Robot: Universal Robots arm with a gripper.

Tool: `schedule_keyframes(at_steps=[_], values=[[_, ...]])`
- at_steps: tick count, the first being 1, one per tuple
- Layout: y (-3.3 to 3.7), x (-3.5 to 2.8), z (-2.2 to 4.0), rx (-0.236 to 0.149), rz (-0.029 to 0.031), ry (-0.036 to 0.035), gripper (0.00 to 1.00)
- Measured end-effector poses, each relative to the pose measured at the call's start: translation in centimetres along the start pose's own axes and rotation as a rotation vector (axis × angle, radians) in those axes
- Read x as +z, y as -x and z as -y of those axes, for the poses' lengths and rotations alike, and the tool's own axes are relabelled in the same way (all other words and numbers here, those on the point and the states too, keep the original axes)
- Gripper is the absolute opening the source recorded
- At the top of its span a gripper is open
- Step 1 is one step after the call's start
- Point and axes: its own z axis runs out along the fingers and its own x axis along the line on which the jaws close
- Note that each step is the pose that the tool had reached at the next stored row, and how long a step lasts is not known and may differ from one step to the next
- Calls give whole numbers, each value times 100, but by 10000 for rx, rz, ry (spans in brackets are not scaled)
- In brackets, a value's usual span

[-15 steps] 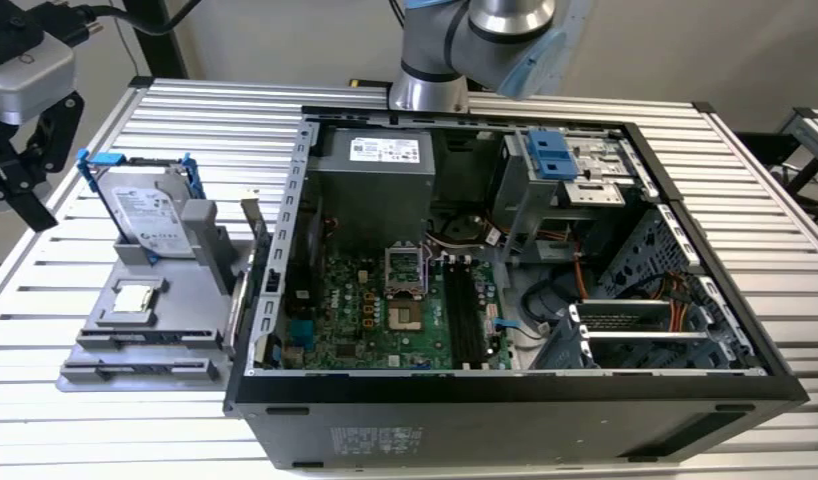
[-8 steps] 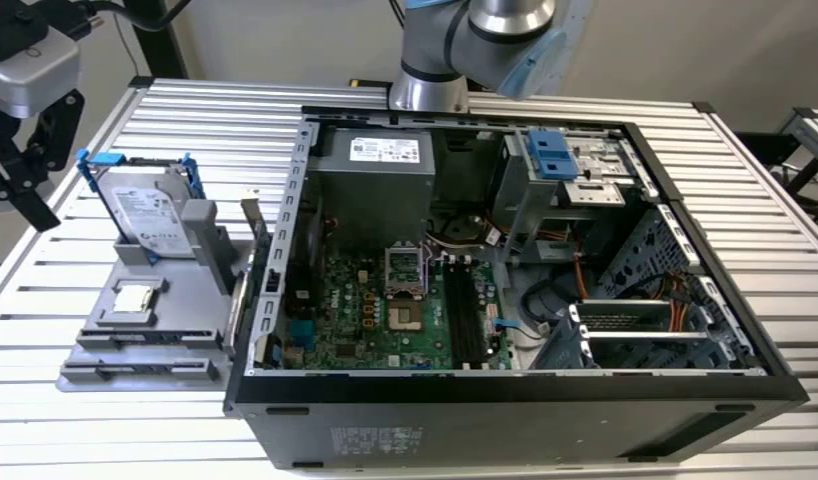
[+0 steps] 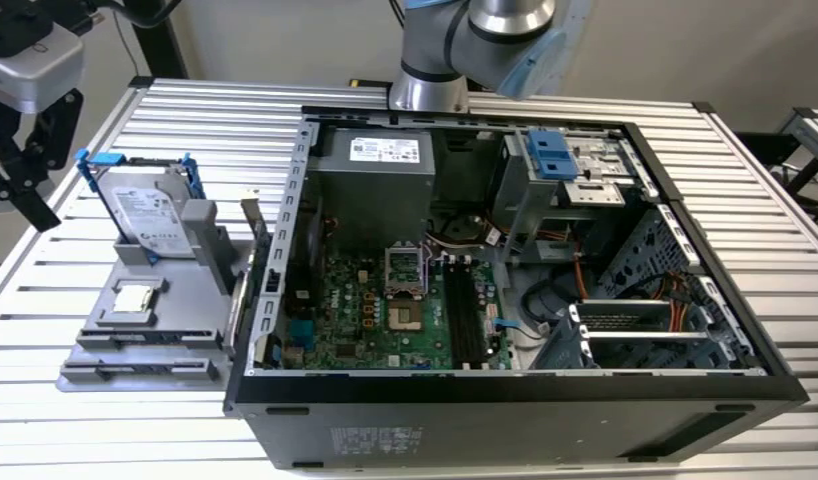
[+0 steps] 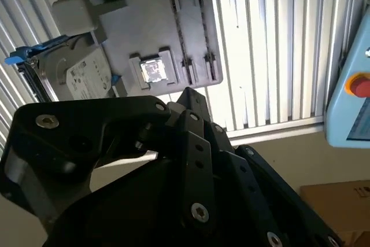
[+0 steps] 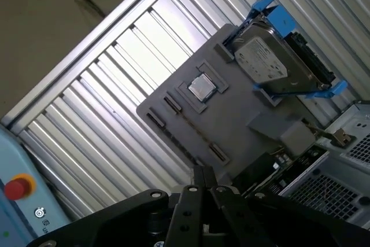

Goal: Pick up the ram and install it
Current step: 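Pick up the ram and move it above insertion slot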

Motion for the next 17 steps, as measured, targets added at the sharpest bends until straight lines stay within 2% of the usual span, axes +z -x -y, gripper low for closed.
schedule_keyframes(at_steps=[3,6,10,12,17], values=[[0,1,0,-135,1,2,0],[0,1,1,-429,2,7,0],[1,1,0,-1060,10,7,0],[0,0,0,-1238,37,-23,0],[0,0,-2,-2128,32,2,0]])
